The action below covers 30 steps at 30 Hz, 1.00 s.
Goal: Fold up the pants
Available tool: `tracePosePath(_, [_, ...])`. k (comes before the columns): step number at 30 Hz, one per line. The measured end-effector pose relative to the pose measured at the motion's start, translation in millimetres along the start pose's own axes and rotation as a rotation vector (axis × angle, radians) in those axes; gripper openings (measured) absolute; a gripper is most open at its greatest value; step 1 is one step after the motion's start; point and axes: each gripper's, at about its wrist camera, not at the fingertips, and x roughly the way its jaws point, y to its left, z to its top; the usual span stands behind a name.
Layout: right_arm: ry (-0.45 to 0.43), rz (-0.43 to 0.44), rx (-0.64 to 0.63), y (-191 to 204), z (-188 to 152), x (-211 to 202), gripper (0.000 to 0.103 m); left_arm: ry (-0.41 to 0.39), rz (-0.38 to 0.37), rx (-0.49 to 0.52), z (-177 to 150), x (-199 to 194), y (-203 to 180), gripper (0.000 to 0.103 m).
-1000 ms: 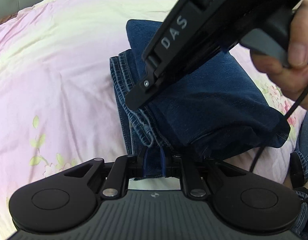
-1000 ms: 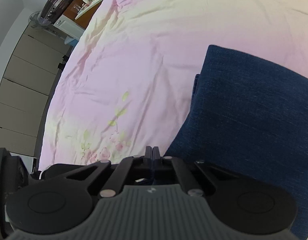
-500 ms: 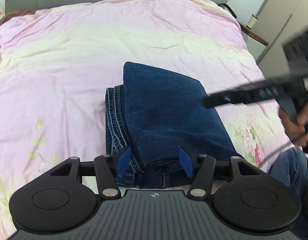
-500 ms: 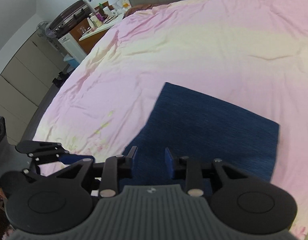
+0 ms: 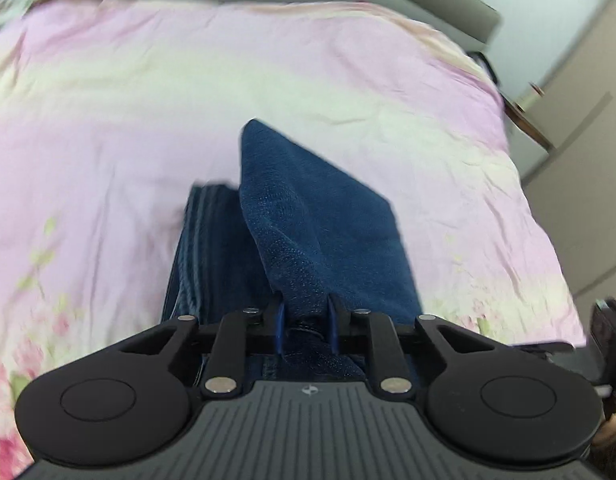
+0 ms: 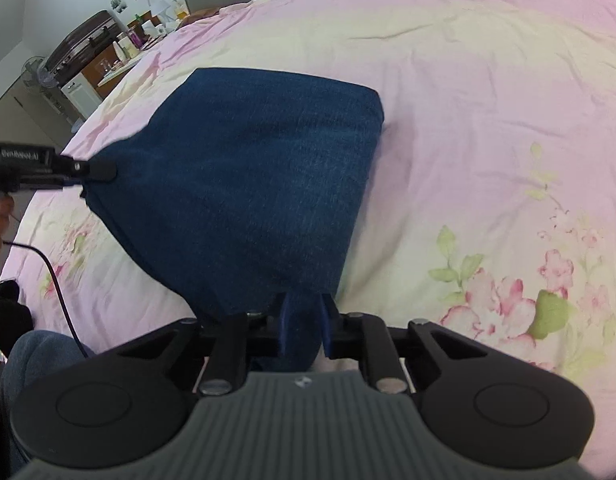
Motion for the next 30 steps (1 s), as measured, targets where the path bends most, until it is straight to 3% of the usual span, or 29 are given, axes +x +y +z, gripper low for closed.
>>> tracePosePath(3, [-0.004, 0.025, -0.046, 16.2, 1.7, 5.4, 0.011, 0.040, 0.050, 0.068, 6.8, -3.3, -8.1, 0.022])
tracePosePath(11, [0.028, 0.059, -0.092, 43.3, -9.5, 46.3, 0.011, 0.131, 0.160, -0.045, -25.0, 45.3, 61.4, 0.022])
tracePosePath(13, [0.042, 0.051, -0.114, 47.5, -10.2, 58.5, 0.009, 0.154, 0.175, -0.031, -34.8, 61.4, 68.4, 0.022])
tracePosePath(15, [0.062, 0.024, -0.138, 49.5, -12.0, 72.7, 0.000, 0.179, 0.197, 0.008, -45.2, 77.9, 69.0, 0.025])
tracePosePath(19, [0.098, -0.017, -0.167, 47.8, -14.0, 100.5, 0.000, 0.199, 0.207, 0.014, -49.3, 92.4, 73.6, 0.028])
tracePosePath(23, [0.112, -0.021, -0.187, 54.5, -8.4, 93.7, 0.000, 0.191, 0.233, 0.102, -37.2, 73.1, 61.2, 0.043])
tracePosePath(28, [0.041, 0.032, -0.229, 58.3, 5.0, 52.3, 0.003, 0.094, 0.234, 0.205, -8.7, 32.9, 39.3, 0.044])
tracePosePath(30, [-0.006, 0.018, -0.257, 58.7, 20.2, 39.9, 0.010, 0.045, 0.246, 0.218, 8.3, 29.8, 31.8, 0.044])
